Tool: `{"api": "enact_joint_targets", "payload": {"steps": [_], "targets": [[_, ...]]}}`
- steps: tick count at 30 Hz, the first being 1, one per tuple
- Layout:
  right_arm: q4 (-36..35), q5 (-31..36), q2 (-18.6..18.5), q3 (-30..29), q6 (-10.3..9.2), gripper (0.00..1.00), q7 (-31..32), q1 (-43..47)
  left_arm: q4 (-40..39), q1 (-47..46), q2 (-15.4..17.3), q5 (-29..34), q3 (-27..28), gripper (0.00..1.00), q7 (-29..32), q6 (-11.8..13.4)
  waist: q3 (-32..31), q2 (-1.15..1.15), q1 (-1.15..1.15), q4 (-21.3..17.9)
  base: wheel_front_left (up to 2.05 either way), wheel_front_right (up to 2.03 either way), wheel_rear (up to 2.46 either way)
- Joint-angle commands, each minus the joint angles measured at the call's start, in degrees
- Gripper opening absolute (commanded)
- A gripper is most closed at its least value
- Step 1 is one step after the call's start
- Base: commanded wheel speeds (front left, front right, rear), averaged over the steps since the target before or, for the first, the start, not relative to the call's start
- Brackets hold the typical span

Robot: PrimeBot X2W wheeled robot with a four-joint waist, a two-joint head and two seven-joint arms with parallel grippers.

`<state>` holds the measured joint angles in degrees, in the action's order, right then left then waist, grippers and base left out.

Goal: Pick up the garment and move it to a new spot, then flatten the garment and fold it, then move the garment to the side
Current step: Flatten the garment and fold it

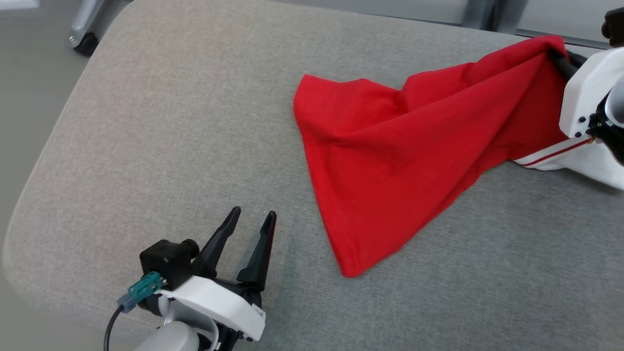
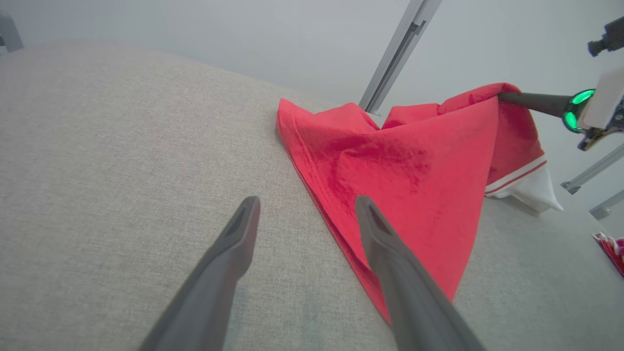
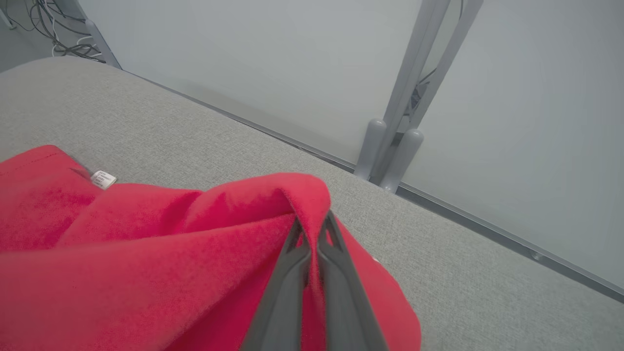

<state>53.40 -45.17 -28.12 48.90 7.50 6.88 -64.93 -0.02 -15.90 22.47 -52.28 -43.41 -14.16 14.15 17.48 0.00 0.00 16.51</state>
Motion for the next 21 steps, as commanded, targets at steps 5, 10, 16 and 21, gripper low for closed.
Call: {"api": "enact_joint_targets", "payload": {"steps": [5, 10, 16, 21], "targets": [[7.5, 8.1, 0.4, 3.1, -0.02, 0.45, -8.6, -4.7, 1.0, -2.9, -1.4, 1.3, -0.9, 1.00, 0.1, -1.0, 1.7, 0.00, 0.00, 2.6, 0.00, 0.00, 0.00], [12.6, 10.3, 2.9, 4.4, -0.02, 1.00, -13.7, -4.6, 1.9, -3.6, -2.1, 1.6, -1.5, 1.00, 0.1, -1.5, 1.6, 0.00, 0.00, 2.3, 0.00, 0.00, 0.00], [11.9, 6.3, 3.6, 4.3, -0.02, 1.00, -17.7, -2.4, 2.3, -2.4, -1.2, 1.6, -1.5, 1.00, 0.3, -0.8, 0.1, 0.00, 0.00, -1.0, 0.00, 0.00, 0.00], [6.4, 0.3, 0.7, 4.8, -0.02, 1.00, -20.1, 3.6, 1.7, -0.8, -0.3, 1.1, -1.3, 1.00, 0.5, 0.0, -2.3, 0.00, 0.00, -4.5, 0.00, 0.00, 0.00]]}}
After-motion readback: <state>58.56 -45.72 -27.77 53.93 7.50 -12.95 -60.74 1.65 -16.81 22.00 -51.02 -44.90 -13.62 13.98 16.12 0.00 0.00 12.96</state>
